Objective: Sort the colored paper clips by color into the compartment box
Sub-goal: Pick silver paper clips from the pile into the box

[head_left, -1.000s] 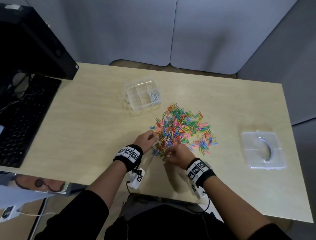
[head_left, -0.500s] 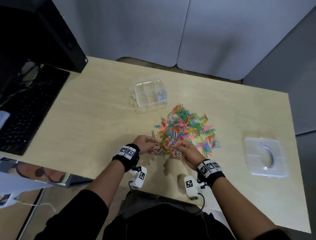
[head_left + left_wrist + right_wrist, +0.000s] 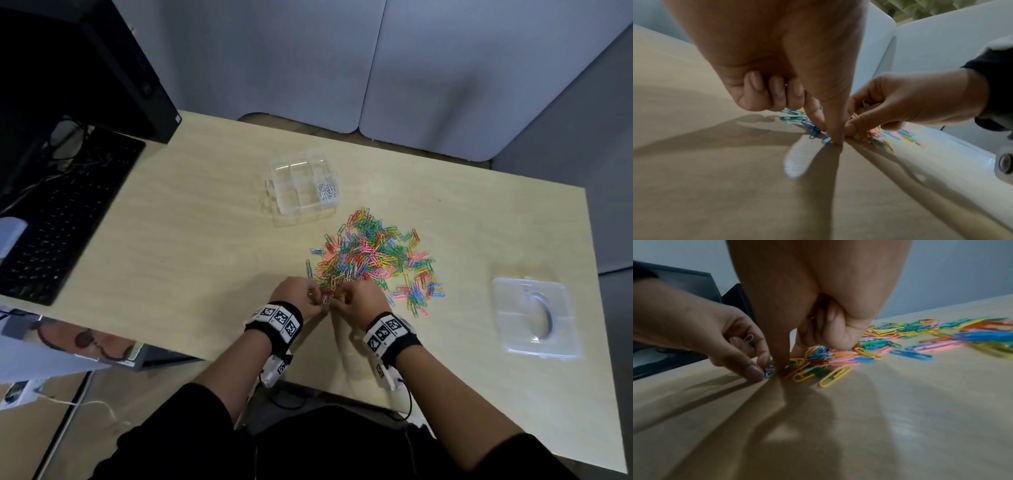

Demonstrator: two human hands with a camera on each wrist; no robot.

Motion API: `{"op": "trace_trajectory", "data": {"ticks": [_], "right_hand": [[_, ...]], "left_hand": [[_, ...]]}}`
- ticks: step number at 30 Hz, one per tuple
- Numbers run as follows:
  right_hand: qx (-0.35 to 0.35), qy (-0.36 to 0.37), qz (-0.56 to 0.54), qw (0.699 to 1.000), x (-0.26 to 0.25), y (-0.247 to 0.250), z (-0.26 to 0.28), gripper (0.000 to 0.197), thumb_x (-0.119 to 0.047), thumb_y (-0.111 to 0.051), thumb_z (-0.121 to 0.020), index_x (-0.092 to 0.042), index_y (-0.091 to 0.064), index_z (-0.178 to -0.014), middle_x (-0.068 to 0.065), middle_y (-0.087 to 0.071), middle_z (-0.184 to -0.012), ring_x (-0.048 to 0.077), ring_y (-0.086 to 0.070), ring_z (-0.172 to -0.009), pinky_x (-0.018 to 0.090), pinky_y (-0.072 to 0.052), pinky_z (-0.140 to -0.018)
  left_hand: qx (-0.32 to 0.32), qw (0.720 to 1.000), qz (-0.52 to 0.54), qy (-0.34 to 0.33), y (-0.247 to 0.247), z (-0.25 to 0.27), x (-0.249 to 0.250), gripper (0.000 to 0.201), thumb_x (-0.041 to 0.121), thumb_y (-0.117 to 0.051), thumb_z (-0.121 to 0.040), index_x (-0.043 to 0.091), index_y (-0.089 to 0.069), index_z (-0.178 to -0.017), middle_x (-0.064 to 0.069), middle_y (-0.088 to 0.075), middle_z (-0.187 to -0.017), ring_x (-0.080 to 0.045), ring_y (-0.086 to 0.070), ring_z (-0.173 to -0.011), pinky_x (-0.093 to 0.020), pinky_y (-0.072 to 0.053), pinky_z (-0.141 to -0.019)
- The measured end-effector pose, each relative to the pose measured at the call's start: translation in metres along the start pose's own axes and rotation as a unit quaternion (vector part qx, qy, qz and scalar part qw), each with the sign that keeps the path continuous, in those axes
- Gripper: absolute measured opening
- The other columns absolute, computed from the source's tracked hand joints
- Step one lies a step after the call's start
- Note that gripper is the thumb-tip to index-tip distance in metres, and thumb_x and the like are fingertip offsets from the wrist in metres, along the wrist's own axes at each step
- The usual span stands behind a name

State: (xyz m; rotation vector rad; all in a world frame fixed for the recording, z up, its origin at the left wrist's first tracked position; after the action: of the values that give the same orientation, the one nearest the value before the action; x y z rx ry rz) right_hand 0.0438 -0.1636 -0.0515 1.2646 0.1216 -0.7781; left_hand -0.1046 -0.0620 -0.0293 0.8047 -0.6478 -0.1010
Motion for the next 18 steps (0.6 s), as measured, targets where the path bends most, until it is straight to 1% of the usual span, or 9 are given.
{"op": "trace_trajectory", "data": {"ticks": [2,5,7,9,11,13,15,16,18], "right_hand": [[-0.008,-0.001,-0.009,1.0,0.002,0.005,0.002,0.013,-0.039,-0.073,-0.08,-0.028,-0.072,-0.085,-0.01,-0.063,-0.07,0.01,-0.057,-0.065,0.027,-0.052,-0.062],[-0.02,-0.021,-0.058,0.998,0.012,0.017,0.007,0.006,-0.03,-0.076,-0.08,-0.026,-0.071,-0.08,-0.012,-0.055,-0.062,0.003,-0.048,-0.055,0.021,-0.038,-0.054],[-0.016,-0.035,-0.072,0.997,0.021,0.023,0.01,0.007,-0.025,-0.076,-0.079,-0.024,-0.07,-0.077,-0.013,-0.053,-0.059,0.001,-0.047,-0.053,0.019,-0.033,-0.051],[-0.02,-0.046,-0.05,0.997,0.029,0.028,0.011,0.007,-0.019,-0.072,-0.076,-0.024,-0.068,-0.078,-0.011,-0.06,-0.066,0.008,-0.055,-0.061,0.021,-0.038,-0.056],[-0.035,-0.054,-0.027,0.998,0.031,0.029,0.01,0.014,-0.016,-0.071,-0.074,-0.024,-0.068,-0.085,-0.011,-0.06,-0.072,0.012,-0.058,-0.068,0.022,-0.041,-0.059],[-0.039,-0.039,-0.009,0.998,0.024,0.027,0.01,0.015,-0.021,-0.073,-0.074,-0.027,-0.068,-0.087,-0.015,-0.055,-0.068,0.009,-0.055,-0.064,0.024,-0.042,-0.058],[-0.04,-0.012,0.016,0.999,0.011,0.02,0.009,0.008,-0.031,-0.073,-0.075,-0.029,-0.071,-0.082,-0.012,-0.063,-0.069,0.008,-0.059,-0.064,0.027,-0.051,-0.06],[-0.037,-0.005,0.024,0.999,0.005,0.016,0.009,0.008,-0.035,-0.072,-0.075,-0.029,-0.072,-0.08,-0.01,-0.067,-0.071,0.009,-0.062,-0.066,0.028,-0.055,-0.063],[-0.028,-0.016,0.033,0.999,-0.003,0.008,0.007,0.014,-0.041,-0.073,-0.075,-0.029,-0.074,-0.081,-0.008,-0.07,-0.073,0.012,-0.064,-0.068,0.027,-0.056,-0.064]], "left_hand": [[0.003,1.0,-0.01,-0.008,0.0,0.002,0.004,0.014,0.036,-0.081,-0.069,0.029,-0.07,-0.067,0.014,-0.067,-0.07,-0.008,-0.064,-0.07,-0.024,-0.054,-0.073],[0.007,1.0,-0.008,-0.017,0.002,0.003,0.009,0.006,0.033,-0.078,-0.075,0.027,-0.075,-0.073,0.01,-0.073,-0.082,-0.011,-0.067,-0.078,-0.025,-0.055,-0.077],[0.0,1.0,-0.008,-0.007,0.005,0.002,0.008,0.006,0.031,-0.075,-0.078,0.025,-0.076,-0.077,0.008,-0.073,-0.085,-0.013,-0.067,-0.081,-0.026,-0.055,-0.08],[-0.008,1.0,-0.008,-0.002,0.008,0.002,0.007,0.006,0.03,-0.073,-0.079,0.024,-0.076,-0.078,0.009,-0.072,-0.082,-0.013,-0.067,-0.08,-0.027,-0.055,-0.078],[-0.001,1.0,-0.003,0.008,0.009,0.002,0.009,0.01,0.034,-0.073,-0.079,0.025,-0.074,-0.075,0.011,-0.069,-0.076,-0.012,-0.066,-0.075,-0.025,-0.054,-0.072],[0.014,1.0,0.0,0.023,0.006,0.001,0.012,0.023,0.046,-0.073,-0.077,0.025,-0.073,-0.07,0.011,-0.067,-0.07,-0.009,-0.063,-0.068,-0.024,-0.052,-0.066],[0.04,0.998,-0.011,0.043,0.002,-0.001,0.019,0.034,0.057,-0.073,-0.072,0.023,-0.075,-0.066,0.009,-0.067,-0.063,-0.01,-0.061,-0.061,-0.023,-0.051,-0.06],[0.052,0.997,-0.011,0.056,0.001,-0.001,0.023,0.034,0.057,-0.074,-0.069,0.023,-0.076,-0.065,0.007,-0.067,-0.06,-0.011,-0.061,-0.058,-0.022,-0.051,-0.058],[0.058,0.995,-0.003,0.083,0.0,-0.006,0.028,0.028,0.049,-0.077,-0.067,0.021,-0.076,-0.065,0.004,-0.068,-0.06,-0.014,-0.062,-0.057,-0.022,-0.048,-0.055]]}}
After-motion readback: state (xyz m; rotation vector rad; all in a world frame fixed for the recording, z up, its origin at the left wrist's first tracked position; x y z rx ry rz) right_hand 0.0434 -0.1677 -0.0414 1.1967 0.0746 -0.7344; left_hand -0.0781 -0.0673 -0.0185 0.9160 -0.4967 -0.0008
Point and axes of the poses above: each hand's wrist, its own z-axis away from the middle knuckle, its own y-axis out of the back of the hand, x = y × z, the point moved 1 cm from there along -z, towards the middle knuckle
